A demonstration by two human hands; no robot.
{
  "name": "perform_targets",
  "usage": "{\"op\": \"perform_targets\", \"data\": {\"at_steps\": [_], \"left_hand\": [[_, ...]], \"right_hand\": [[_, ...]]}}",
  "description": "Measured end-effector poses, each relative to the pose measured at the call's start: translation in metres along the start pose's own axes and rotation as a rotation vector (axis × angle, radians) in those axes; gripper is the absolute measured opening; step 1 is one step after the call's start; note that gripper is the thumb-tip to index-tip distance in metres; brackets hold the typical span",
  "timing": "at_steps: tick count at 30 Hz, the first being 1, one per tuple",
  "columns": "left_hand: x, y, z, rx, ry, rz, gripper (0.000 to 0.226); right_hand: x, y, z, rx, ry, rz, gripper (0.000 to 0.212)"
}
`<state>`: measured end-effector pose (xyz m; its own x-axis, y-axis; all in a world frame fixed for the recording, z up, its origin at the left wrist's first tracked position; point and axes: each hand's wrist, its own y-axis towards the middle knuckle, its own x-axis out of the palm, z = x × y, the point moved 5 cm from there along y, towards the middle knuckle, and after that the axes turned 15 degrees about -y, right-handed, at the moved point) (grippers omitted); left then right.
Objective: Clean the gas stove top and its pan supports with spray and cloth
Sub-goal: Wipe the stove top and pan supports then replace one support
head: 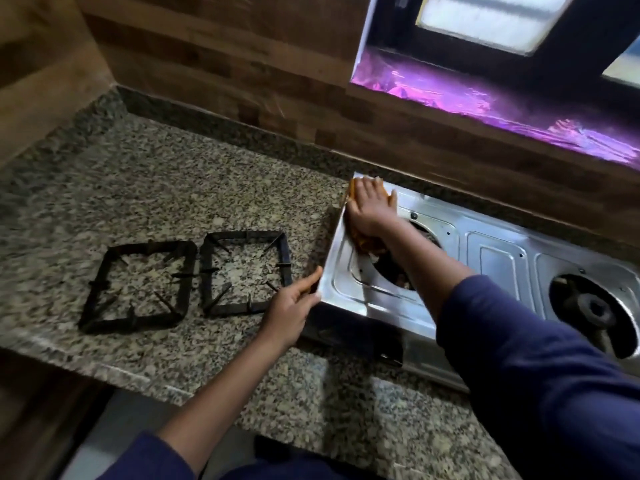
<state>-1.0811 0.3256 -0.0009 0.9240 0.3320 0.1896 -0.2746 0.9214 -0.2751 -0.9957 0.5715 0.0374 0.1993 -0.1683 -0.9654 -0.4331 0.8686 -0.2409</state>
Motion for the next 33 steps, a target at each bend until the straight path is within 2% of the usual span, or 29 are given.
{"op": "perform_targets", "data": {"at_steps": [4,7,9,13,16,21,23,27,30,33], "left_hand": [[-0.015,-0.006,-0.021,-0.011,0.175,0.079,0.043],[-0.025,-0.031,-0.035,-0.048,0.082,0.18,0.04],[-0.032,-0.043,-0.033,-0.031,0.018,0.258,0.039],[-0.028,-0.026,-0.015,0.059,-0.127,0.283,0.035],[-0.015,-0.004,0.011,0.127,-0.171,0.255,0.03],[0.009,0.02,0.027,0.081,-0.174,0.146,0.035],[0.019,0.021,0.026,0.046,-0.163,0.12,0.035],[0.023,0.015,0.019,0.051,-0.111,0.114,0.042],[0.024,0.009,0.012,0.04,-0.107,0.118,0.041],[0.023,0.008,0.01,0.025,-0.11,0.143,0.039]], "right_hand": [[-0.002,0.018,0.007,0.058,0.004,0.043,0.065],[0.002,-0.009,-0.004,0.006,0.017,0.126,0.063],[0.007,-0.045,-0.018,-0.085,0.059,0.161,0.061],[0.021,-0.125,-0.051,-0.312,0.073,0.206,0.061],[0.028,-0.169,-0.062,-0.499,0.056,0.282,0.06],[0.045,-0.21,-0.039,-0.763,0.064,0.305,0.059],[0.047,-0.218,-0.016,-0.745,0.129,0.296,0.056],[0.051,-0.234,0.031,-0.579,0.334,0.303,0.047],[0.057,-0.241,0.039,-0.517,0.327,0.301,0.046],[0.055,-0.23,0.017,-0.544,0.25,0.289,0.05]]}}
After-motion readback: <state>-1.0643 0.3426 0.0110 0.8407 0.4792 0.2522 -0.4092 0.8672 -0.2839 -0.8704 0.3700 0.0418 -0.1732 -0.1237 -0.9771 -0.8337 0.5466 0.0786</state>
